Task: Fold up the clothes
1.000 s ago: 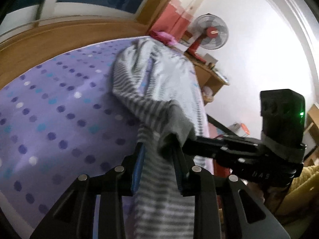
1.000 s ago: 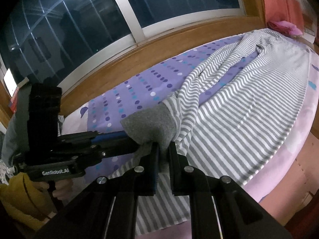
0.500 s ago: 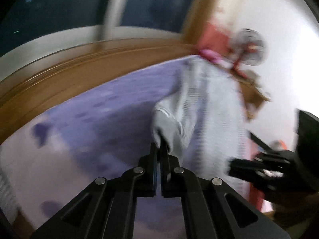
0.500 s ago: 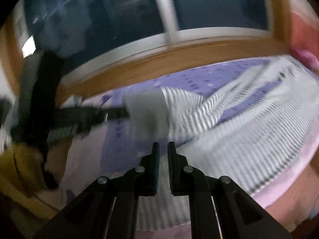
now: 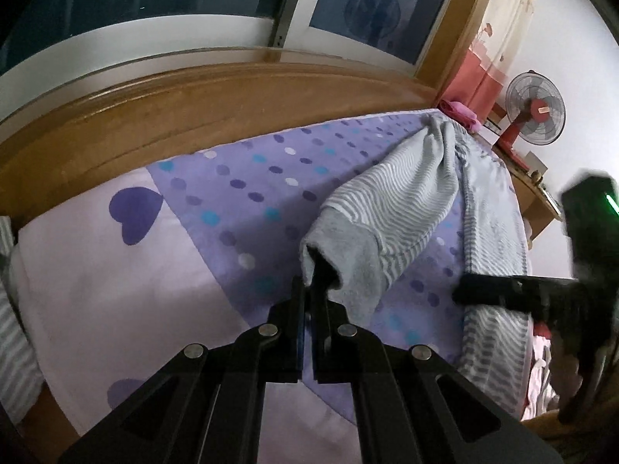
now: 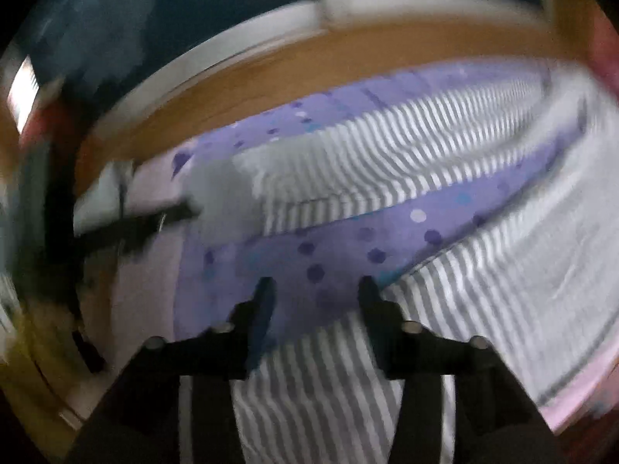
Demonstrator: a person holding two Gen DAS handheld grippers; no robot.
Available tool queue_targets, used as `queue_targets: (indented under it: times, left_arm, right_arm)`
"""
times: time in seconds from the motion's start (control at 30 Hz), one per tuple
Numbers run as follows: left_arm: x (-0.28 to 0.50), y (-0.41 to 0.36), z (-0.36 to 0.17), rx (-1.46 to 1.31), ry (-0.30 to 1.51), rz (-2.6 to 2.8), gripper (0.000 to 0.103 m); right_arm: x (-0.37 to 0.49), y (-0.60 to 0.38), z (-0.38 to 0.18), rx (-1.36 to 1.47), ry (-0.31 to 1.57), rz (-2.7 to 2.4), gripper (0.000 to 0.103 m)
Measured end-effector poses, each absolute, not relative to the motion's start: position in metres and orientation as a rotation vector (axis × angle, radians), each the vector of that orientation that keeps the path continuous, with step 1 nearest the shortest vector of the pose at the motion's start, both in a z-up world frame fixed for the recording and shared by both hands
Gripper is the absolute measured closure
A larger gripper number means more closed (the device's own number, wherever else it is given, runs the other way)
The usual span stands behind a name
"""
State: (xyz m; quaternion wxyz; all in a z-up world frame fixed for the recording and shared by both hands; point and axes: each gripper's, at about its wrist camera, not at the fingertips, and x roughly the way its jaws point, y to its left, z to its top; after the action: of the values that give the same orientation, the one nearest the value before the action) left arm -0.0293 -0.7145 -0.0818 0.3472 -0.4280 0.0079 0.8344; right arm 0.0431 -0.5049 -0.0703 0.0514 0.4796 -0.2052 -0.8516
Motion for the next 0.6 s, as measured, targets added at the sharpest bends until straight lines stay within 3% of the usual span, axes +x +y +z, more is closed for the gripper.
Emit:
queue_targets:
  times: [0.1, 0.17, 0.37, 0.43, 0.47, 0.5, 0.57, 0.6]
  left_arm:
    - [-0.030, -0.715, -0.084, -1.111, 0.014, 2.156, 0.101]
    - [-0.029, -0.715, -0.085, -1.106, 0.012, 2.151, 0.101]
    - [-0.034, -0.712, -0.091, -1.118, -0.010, 2.132, 0.101]
    - [-0.040, -0.708, -0.096, -1.138, -0.040, 2.107, 0.096]
    - [-0.046, -0.704, -0.100, -1.154, -0.068, 2.094, 0.096]
    - [-0.050, -0.702, -0.102, -1.154, -0.086, 2.088, 0.096]
    - [-0.060, -0.694, -0.099, -1.145, -0.105, 2.096, 0.099]
    - [-0.062, -0.691, -0.091, -1.118, -0.095, 2.131, 0.101]
  right_arm:
    - [0.020, -0.480, -0.086, 1.481, -1.042, -2.465, 0.056]
    - [0.008, -0.473, -0.090, 1.480, -1.149, -2.454, 0.056]
    - [-0.020, -0.483, -0.085, 1.524, -1.104, -2.535, 0.056]
    - [-0.025, -0.489, -0.083, 1.547, -1.052, -2.568, 0.058]
    - [-0.027, -0.489, -0.083, 1.560, -1.035, -2.584, 0.067]
    - [-0.028, -0.489, -0.084, 1.576, -1.021, -2.600, 0.084]
    - [-0.030, -0.480, -0.089, 1.590, -1.053, -2.601, 0.098]
    - [-0.029, -0.475, -0.090, 1.584, -1.105, -2.576, 0.099]
